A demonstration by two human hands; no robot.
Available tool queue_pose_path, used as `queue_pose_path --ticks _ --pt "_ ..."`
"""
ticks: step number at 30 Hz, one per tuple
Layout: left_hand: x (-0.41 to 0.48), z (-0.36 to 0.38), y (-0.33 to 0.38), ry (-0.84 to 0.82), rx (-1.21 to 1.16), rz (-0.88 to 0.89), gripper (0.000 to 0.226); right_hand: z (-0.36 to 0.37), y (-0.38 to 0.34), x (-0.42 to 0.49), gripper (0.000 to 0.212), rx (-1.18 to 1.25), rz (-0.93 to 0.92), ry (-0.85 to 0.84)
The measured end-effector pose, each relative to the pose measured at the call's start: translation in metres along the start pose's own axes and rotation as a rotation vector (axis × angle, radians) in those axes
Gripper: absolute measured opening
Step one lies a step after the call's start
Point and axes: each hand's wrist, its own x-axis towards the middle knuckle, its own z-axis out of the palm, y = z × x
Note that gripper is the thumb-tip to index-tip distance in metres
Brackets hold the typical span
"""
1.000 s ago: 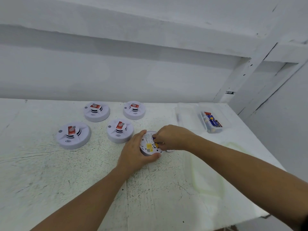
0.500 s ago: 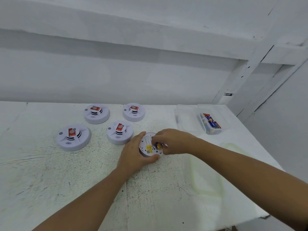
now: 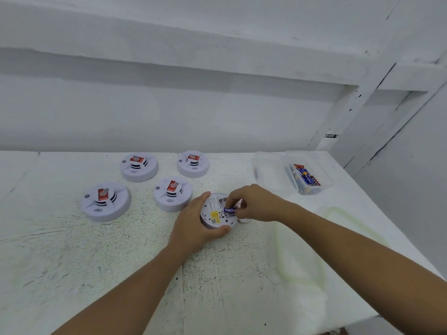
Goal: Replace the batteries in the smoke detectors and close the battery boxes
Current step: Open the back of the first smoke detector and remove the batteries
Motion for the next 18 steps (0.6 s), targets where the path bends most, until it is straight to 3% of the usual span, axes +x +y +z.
queue_pose_path --ticks 5,11,15,18 --pt "0.001 0.001 0.000 0.000 0.026 0.010 0.104 -0.024 0.013 0.005 0.021 0.602 0.216 0.026" --pt "0.001 0.001 0.001 0.002 0.043 0.008 0.105 -0.065 0.040 0.008 0.020 1.244 0.346 0.137" --pt "0.002 0.002 0.000 0.002 0.059 0.004 0.104 -0.085 0.061 0.015 0.008 1.424 0.384 0.288" --pt "0.001 0.002 0.001 0.008 0.069 0.007 0.103 -0.089 0.077 0.024 0.007 1.372 0.463 0.371"
